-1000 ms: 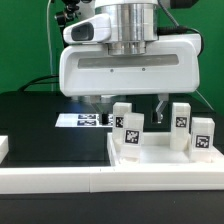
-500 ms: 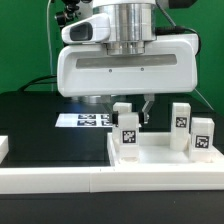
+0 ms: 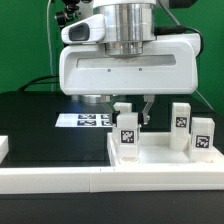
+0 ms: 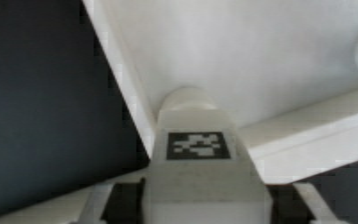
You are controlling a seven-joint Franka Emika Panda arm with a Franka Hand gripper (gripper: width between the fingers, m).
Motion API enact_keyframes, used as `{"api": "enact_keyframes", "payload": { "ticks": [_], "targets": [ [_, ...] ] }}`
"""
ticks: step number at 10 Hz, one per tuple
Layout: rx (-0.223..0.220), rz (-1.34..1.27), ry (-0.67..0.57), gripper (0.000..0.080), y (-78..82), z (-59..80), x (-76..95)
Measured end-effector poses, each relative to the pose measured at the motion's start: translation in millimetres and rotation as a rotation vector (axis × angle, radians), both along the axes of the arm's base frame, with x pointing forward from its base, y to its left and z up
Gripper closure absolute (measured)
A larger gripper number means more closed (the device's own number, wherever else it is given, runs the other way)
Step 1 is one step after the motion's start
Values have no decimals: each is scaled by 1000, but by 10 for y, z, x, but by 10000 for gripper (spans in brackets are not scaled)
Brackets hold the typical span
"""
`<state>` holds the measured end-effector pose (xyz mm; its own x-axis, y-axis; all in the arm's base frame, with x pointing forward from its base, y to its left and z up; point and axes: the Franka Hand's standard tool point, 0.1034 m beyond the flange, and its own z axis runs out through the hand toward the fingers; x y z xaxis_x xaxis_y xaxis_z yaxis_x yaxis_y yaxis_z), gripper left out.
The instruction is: Assemble square table
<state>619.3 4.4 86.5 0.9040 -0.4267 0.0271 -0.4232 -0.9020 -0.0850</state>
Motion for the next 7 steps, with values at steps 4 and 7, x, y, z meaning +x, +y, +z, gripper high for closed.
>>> {"api": "enact_keyframes", "payload": {
  "ticks": [4,7],
  "targets": [
    [39,-423,5,509,19,-11,2],
    [84,-661,24,509,25,-13,-4]
  ]
}}
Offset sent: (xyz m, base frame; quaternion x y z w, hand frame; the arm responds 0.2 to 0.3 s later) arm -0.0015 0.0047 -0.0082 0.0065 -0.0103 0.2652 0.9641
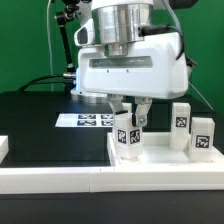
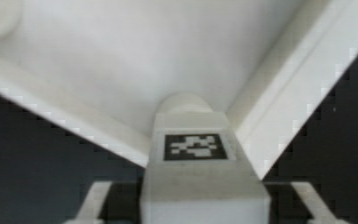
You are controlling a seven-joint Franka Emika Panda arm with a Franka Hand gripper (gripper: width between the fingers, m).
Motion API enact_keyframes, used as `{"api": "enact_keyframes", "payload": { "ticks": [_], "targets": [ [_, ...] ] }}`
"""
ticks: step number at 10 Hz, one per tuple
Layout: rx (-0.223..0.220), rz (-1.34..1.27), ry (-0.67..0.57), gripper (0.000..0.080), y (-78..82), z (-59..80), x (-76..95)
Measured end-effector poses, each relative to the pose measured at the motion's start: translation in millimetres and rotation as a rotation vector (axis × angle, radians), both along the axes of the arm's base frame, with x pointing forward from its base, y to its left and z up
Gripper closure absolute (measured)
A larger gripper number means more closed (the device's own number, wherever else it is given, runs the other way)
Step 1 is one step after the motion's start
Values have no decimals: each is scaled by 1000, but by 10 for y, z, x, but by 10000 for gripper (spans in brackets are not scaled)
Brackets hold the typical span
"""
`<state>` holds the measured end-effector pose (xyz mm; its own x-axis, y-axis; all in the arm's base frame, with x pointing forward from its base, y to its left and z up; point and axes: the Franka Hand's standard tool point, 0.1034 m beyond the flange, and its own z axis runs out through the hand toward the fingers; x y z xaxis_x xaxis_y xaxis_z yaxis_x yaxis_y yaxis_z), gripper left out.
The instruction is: Assemble square table
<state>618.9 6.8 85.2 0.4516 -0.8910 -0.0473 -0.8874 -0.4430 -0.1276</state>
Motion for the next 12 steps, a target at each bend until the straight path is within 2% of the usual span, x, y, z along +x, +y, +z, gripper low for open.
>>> {"api": "enact_keyframes", "payload": {
  "ticks": [6,12],
  "targets": [
    [65,-380,28,509,51,-8,9],
    [96,-570,44,509,47,-9,23]
  ]
}}
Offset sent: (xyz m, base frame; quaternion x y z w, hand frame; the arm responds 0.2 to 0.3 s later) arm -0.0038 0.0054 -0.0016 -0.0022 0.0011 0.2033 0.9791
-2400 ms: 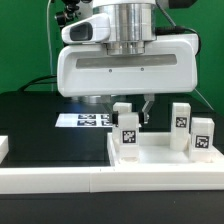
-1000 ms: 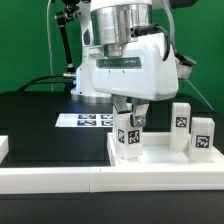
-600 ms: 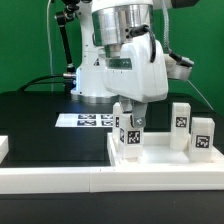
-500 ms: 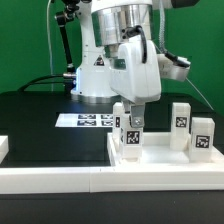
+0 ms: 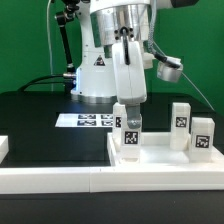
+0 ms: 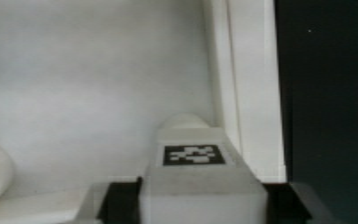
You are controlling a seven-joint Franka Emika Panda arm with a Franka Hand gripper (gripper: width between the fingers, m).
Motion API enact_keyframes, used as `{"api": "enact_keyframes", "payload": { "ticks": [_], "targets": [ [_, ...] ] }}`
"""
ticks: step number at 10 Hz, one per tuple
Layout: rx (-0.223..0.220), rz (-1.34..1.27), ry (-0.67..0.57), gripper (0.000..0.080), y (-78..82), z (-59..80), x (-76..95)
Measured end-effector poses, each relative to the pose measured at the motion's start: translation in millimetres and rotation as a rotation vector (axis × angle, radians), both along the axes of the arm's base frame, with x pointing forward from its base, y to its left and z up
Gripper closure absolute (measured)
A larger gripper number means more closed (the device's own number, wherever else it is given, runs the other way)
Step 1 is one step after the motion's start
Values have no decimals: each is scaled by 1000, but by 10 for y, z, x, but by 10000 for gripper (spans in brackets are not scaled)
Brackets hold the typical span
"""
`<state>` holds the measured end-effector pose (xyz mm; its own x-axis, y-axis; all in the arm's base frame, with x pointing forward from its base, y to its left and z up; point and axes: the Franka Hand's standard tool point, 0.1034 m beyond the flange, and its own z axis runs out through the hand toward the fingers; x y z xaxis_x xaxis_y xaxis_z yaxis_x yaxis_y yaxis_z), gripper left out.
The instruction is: Assemble square table
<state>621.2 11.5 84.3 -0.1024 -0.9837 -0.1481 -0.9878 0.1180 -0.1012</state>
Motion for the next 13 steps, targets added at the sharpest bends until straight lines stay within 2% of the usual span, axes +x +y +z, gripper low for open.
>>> {"api": "enact_keyframes", "payload": {
  "ticks": [1,2,3,4,5,6,10,12,13],
  "targets": [
    [-5,42,-6,509,1,0,0],
    [-5,47,-5,327,2,-1,-2],
    [-7,146,45,211,13,-1,-45],
    [-32,274,48,211,3,17,5],
    [-41,359,32,162,-1,5,12],
    [-47,437,22,153,-3,1,9],
    [-73,747,-15,151,-11,-3,3],
    [-124,968,-12,151,-11,5,4],
    [-128,1003,-14,151,19,5,3]
  ]
}}
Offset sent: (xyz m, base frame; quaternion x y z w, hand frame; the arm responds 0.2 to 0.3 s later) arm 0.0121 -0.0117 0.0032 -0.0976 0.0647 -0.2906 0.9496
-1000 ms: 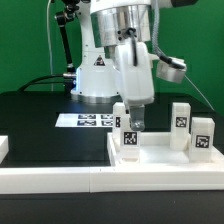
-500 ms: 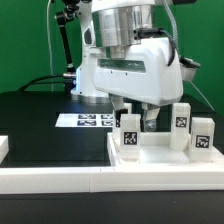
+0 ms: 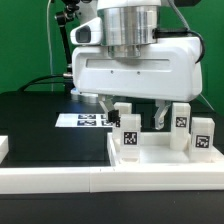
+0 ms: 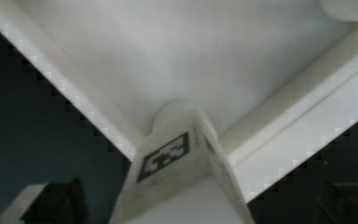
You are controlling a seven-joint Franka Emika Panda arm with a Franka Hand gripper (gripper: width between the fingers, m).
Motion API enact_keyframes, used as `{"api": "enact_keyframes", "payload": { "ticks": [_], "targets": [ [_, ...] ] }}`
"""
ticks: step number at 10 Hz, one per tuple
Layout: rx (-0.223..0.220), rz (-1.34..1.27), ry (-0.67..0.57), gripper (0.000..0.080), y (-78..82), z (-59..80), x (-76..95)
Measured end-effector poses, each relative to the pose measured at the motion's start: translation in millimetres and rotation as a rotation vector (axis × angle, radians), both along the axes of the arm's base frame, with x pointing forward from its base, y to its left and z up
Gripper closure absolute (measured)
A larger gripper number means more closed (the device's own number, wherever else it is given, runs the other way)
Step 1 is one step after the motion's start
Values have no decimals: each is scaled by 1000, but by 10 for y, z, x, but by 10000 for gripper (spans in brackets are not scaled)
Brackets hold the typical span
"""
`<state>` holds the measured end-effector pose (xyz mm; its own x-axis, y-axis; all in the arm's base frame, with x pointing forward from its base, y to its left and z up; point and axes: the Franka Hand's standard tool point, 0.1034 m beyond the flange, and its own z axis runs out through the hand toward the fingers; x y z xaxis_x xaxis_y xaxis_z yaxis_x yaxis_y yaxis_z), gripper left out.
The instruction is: Assemble square table
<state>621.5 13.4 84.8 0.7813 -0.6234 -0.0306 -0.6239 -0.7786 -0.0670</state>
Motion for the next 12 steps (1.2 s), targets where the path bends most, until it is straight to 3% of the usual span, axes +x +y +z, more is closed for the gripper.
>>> {"api": "enact_keyframes", "payload": {
  "ticks": [5,9,11,12],
  "targets": [
    [-13,401,-27,151,-11,-5,-4],
    [-16,566,-39,162,-36,-6,-4],
    [-17,565,-39,511,-47,-4,-2],
    [-18,562,-39,508,-62,-4,-2]
  ]
}}
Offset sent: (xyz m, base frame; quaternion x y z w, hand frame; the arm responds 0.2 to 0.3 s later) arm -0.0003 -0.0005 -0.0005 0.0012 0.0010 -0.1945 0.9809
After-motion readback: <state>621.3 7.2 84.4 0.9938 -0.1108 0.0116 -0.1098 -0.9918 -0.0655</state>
